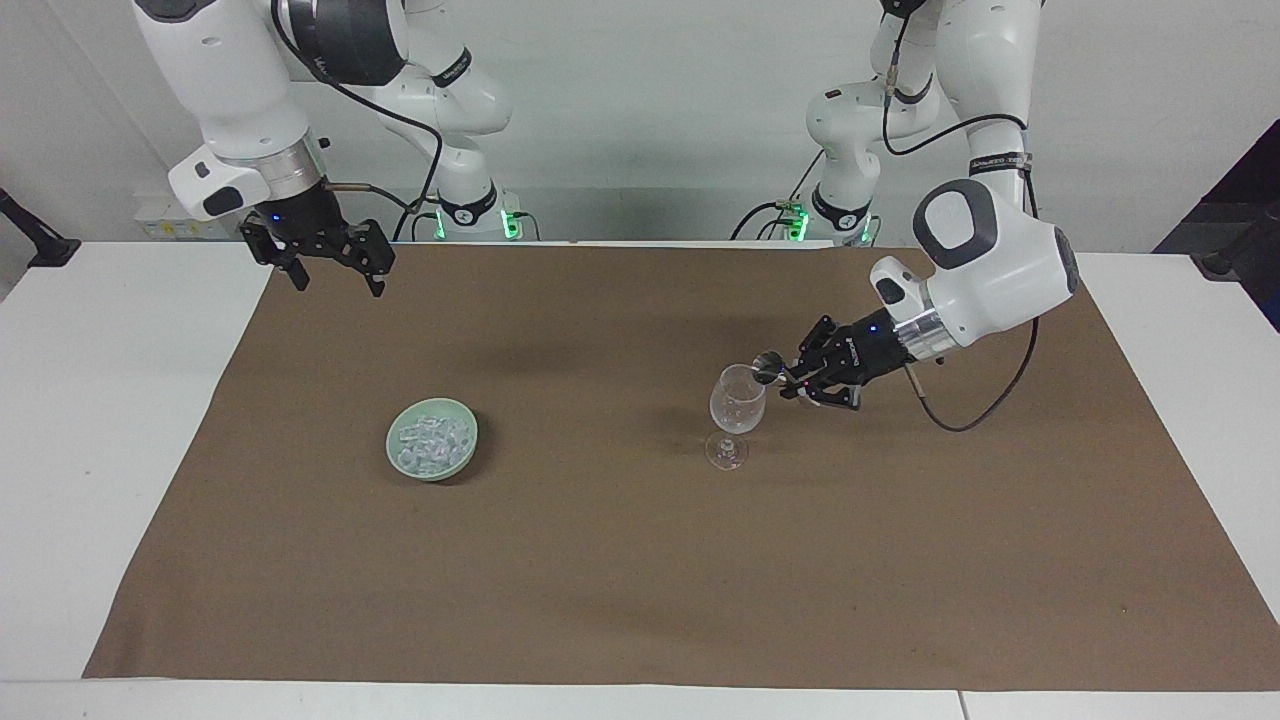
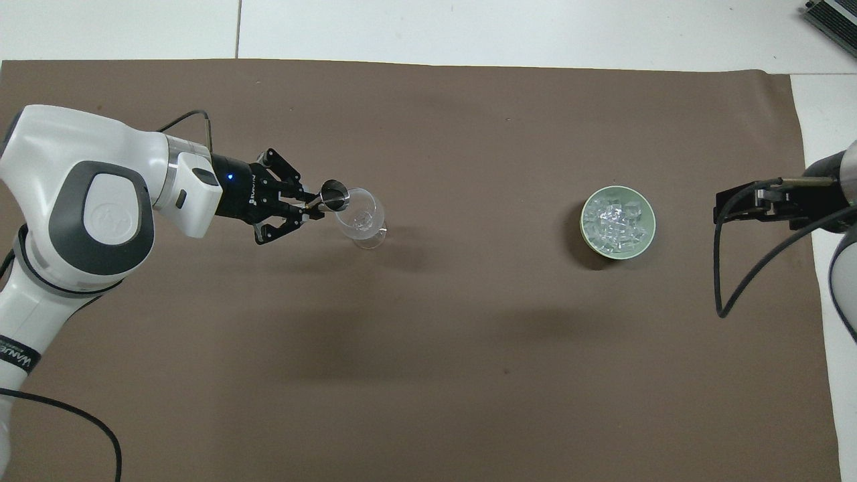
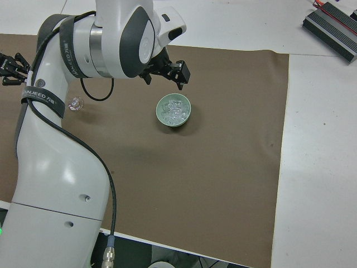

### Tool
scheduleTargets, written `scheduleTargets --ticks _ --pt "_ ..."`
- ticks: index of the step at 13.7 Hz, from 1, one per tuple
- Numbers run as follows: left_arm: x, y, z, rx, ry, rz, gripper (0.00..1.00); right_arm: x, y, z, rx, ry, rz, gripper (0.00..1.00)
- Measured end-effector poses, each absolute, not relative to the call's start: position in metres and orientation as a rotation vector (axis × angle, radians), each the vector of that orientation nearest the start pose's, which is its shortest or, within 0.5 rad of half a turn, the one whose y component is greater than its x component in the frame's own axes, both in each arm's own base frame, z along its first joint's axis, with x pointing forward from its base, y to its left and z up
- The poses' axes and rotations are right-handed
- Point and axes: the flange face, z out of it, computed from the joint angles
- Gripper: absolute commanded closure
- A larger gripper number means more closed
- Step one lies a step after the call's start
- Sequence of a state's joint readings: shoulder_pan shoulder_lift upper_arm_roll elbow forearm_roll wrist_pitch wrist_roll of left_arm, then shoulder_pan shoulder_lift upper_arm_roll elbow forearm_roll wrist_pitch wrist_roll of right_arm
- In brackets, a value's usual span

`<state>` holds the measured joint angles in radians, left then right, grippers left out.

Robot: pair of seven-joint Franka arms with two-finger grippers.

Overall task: Pour wine and add ice with both arms
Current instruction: 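Tilt the silver cup over the clear glass with the left gripper to pour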

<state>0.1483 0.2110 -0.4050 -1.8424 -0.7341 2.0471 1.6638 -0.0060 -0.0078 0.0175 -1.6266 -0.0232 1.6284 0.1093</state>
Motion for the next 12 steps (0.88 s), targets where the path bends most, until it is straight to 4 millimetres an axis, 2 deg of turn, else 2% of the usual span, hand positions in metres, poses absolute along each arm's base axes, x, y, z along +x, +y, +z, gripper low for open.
scheduleTargets --ticks 8,12 --pt "0.588 -0.187 0.459 1.887 -1.841 0.550 1.00 0.557 0.006 0.608 -3.160 0.148 -0.028 0.00" --pt "0.585 -0.201 0.464 1.931 -1.840 0.509 1.00 0.557 0.006 0.607 -3.160 0.147 -0.026 0.00"
